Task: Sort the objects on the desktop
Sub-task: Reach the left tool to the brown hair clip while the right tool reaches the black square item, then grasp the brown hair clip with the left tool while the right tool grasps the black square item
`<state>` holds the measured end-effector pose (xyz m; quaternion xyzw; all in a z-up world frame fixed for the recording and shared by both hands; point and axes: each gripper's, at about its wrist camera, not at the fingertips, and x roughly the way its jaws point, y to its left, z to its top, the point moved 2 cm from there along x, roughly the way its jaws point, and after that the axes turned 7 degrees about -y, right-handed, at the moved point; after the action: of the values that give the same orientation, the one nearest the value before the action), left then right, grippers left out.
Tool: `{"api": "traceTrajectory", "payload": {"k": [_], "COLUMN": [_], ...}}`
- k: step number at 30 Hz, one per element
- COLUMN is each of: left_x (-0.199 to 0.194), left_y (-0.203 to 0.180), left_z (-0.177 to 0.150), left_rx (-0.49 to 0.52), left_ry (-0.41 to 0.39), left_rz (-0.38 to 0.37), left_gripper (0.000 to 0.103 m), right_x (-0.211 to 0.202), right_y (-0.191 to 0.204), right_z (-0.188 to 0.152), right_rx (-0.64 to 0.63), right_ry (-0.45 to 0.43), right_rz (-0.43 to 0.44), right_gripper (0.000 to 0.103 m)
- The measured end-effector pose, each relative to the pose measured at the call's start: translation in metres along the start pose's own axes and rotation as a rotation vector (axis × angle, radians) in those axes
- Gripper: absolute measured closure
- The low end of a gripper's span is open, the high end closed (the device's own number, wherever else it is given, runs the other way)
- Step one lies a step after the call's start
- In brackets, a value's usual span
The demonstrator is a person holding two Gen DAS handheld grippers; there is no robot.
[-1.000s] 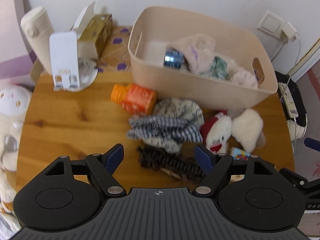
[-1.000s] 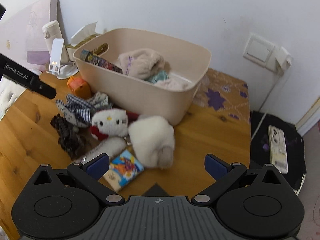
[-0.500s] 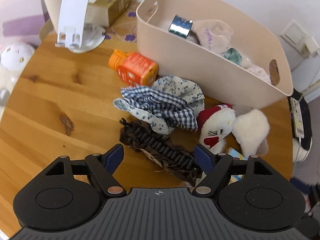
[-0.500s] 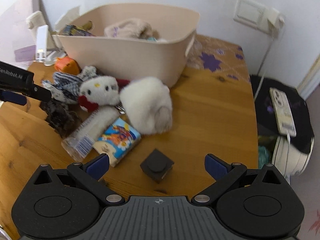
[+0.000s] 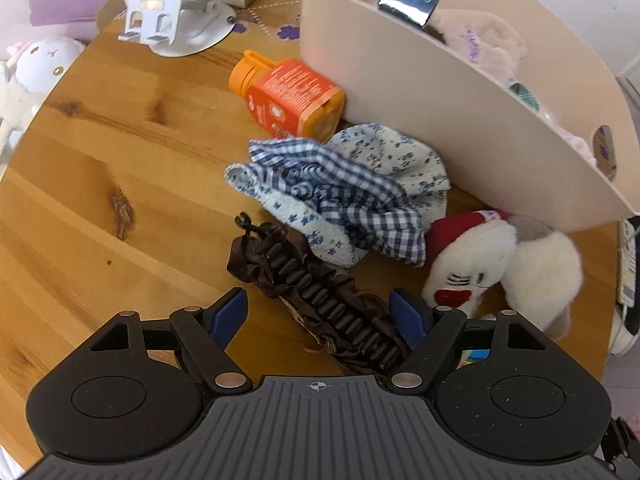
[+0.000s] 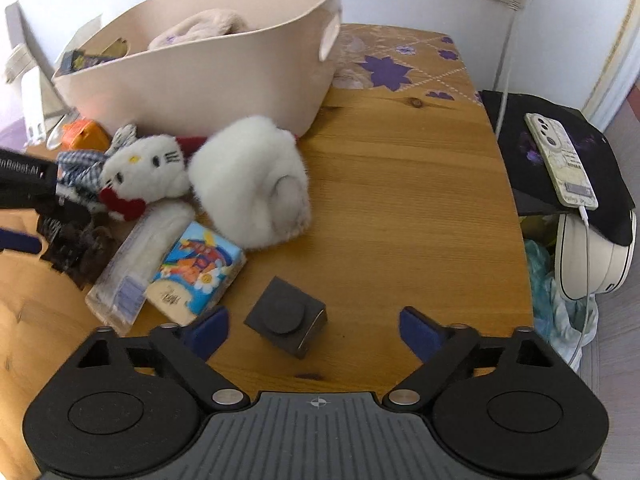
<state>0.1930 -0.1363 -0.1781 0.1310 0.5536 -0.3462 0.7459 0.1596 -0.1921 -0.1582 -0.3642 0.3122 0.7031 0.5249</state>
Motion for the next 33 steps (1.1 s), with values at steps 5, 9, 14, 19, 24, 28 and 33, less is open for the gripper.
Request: {"api": "traceTrajectory", "payload": {"k": [5,9,14,19,24,28,33], "left_x": [0.013,0.014,0.016,0.014,0.010,0.004,-0.009], "left_y": [0.000,0.003,0.009,0.016,0.022,0.031,0.045], "left_z": [-0.010,-0.013,-0.014,-0.019,-0.028,-0.037,-0.046], "left_rx": [-0.016,-0.003,0.012,0.021,0.038,0.027,0.026], "left_ry": [0.062,0.062,0.088,0.077,0.072,0.071,0.045], "left_rz": [0.001,-0.015,-0.042,-0.051,-0.056,-0.068,-0.085], "left_gripper": [0.024,0.026,0.054,0.060,0.062,0.063,0.063], "right_x": [0.009,0.012,0.013,0.013,0.009,0.004,-0.006], "right_y": [-0.003,-0.002,-0.001,0.001,0.004,0.007,0.010], "right_z": [-0.003,-0.005,-0.004,-0.003,-0.003,-0.007,-0.012], "right_rx": [0.051,0.054,0.038,0.023,-0.022,-0.033,-0.045], "right_ry": [0.022,0.032,0.025,0.011,-0.003,-0.006,-0.024], "right_rz": [0.026,0.048,0.059,0.051,0.063,0.075,0.081], "right_gripper": [0.026,0.038,0.054,0.065,0.073,0.074,0.074]}}
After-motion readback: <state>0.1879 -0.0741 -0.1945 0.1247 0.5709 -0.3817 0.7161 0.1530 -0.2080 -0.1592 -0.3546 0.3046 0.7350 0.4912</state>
